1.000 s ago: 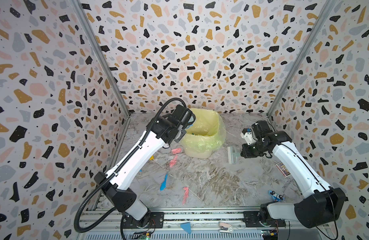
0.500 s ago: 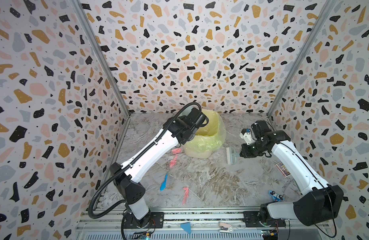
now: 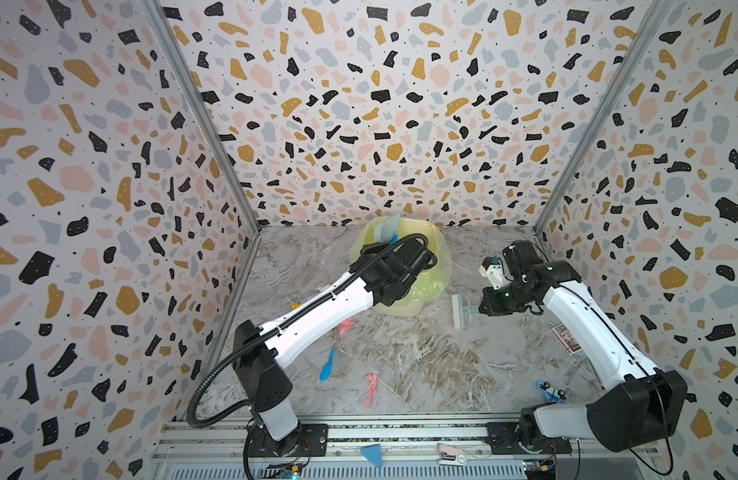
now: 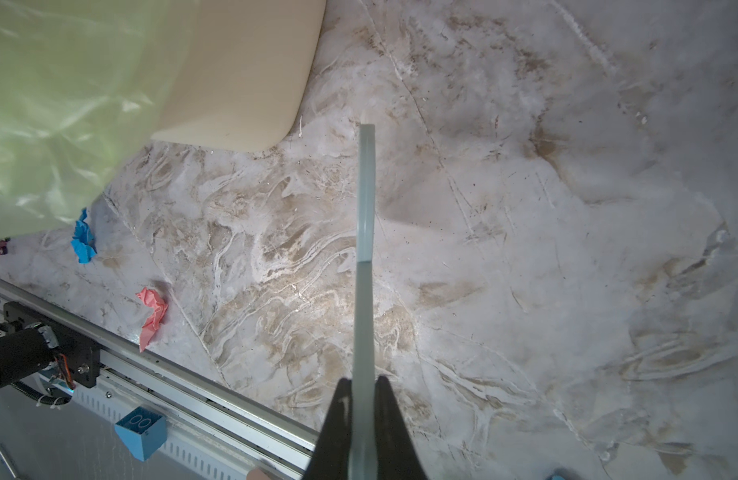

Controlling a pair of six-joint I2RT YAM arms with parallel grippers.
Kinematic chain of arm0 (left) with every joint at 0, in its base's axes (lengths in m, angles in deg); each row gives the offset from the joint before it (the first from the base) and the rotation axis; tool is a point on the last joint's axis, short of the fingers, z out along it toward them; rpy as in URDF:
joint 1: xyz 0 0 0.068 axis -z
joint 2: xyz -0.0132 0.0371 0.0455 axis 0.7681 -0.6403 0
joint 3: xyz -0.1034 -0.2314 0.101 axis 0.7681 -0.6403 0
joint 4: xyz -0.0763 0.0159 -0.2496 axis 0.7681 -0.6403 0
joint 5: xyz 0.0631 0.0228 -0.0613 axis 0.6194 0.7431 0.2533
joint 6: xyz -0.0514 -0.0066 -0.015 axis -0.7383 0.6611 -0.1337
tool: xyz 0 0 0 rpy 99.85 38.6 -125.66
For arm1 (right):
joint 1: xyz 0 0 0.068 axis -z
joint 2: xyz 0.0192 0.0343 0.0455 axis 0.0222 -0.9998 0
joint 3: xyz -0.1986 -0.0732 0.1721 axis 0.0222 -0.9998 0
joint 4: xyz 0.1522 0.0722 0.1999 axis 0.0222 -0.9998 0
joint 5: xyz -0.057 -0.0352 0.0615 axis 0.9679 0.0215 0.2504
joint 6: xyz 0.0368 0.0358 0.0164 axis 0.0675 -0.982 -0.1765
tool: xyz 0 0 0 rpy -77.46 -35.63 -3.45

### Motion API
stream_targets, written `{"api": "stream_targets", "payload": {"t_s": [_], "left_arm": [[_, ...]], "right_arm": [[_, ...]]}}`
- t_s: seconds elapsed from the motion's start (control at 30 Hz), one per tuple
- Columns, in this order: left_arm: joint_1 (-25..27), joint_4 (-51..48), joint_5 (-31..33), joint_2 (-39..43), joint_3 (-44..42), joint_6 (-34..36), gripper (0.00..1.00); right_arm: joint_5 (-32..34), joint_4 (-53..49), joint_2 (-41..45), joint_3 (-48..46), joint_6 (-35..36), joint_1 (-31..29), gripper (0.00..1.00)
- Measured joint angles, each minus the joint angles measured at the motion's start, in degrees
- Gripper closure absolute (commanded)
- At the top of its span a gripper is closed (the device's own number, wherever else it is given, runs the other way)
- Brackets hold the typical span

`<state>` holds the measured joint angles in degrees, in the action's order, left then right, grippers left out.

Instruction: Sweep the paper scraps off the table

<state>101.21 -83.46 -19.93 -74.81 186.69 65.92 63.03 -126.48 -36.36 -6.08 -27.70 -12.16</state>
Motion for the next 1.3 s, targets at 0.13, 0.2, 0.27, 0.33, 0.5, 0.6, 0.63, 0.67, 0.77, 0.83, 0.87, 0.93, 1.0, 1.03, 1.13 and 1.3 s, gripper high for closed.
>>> {"api": "stream_targets", "payload": {"t_s": [0.13, 0.2, 0.27, 0.33, 0.5, 0.6, 0.63, 0.67, 0.77, 0.83, 0.87, 0.93, 1.0, 1.03, 1.13, 1.3], "left_arm": [[0.44, 6.62, 2.08, 0.98, -2.58, 7.37, 0.94], [0.46, 8.94, 2.67, 1.77, -2.69, 9.33, 0.94], [0.46, 10.60, 2.95, 2.67, -2.69, 10.27, 0.94], [0.46, 11.56, 3.04, 3.65, -2.69, 10.54, 0.93], [0.44, 11.43, 2.43, 4.28, -2.38, 8.55, 0.93], [0.44, 9.18, 0.76, 4.24, -0.59, 4.92, 0.93], [0.44, 8.61, 0.09, 4.31, 0.17, 3.21, 0.93], [0.46, 8.17, -0.39, 4.39, 0.63, 1.95, 0.92], [0.44, 6.69, -2.34, 5.05, 1.07, -3.21, 0.92], [0.44, 5.55, -4.48, 5.84, 0.79, -7.02, 0.91], [0.44, 5.35, -5.62, 6.58, 0.26, -8.74, 0.90], [0.44, 4.85, -8.59, 9.05, -1.70, -13.09, 0.89], [0.44, 4.57, -11.45, 11.91, -3.93, -17.00, 0.89], [0.44, 4.72, -12.98, 13.64, -5.22, -19.17, 0.88], [0.44, 4.70, -17.11, 18.58, -9.05, -25.14, 0.88], [-0.07, 4.63, -22.32, 24.35, -14.60, -33.05, 0.88]], "right_arm": [[-0.04, -0.17, 0.24, 0.00, 0.00, -0.02, 1.00], [-0.09, -0.15, 0.55, 0.00, -0.02, -0.02, 1.00], [-0.24, -0.17, 0.85, 0.00, -0.20, -0.09, 1.00], [-0.35, -0.15, 1.05, 0.00, -0.39, -0.48, 1.00], [-0.52, -0.11, 1.29, -0.17, -1.20, -2.10, 1.00], [-0.96, 0.17, 2.12, -0.96, -1.84, -3.96, 1.00], [-1.20, 0.33, 2.54, -1.46, -2.16, -4.61, 1.00], [-1.49, 0.52, 3.04, -2.05, -2.54, -5.33, 1.00], [-2.43, 1.36, 5.35, -4.72, -3.96, -7.65, 1.00], [-3.28, 1.88, 7.80, -7.23, -5.33, -9.51, 1.00], [-3.61, 2.40, 8.85, -8.35, -5.97, -10.27, 1.00], [-4.44, 3.32, 11.74, -11.13, -7.82, -12.44, 1.00], [-5.16, 4.70, 14.25, -13.62, -9.92, -15.15, 1.00], [-5.44, 5.57, 15.43, -14.88, -11.21, -16.92, 1.00], [-6.51, 8.94, 17.86, -18.10, -15.17, -22.99, 1.00], [-7.63, 16.52, 18.58, -21.62, -21.59, -32.96, 1.00]]}}
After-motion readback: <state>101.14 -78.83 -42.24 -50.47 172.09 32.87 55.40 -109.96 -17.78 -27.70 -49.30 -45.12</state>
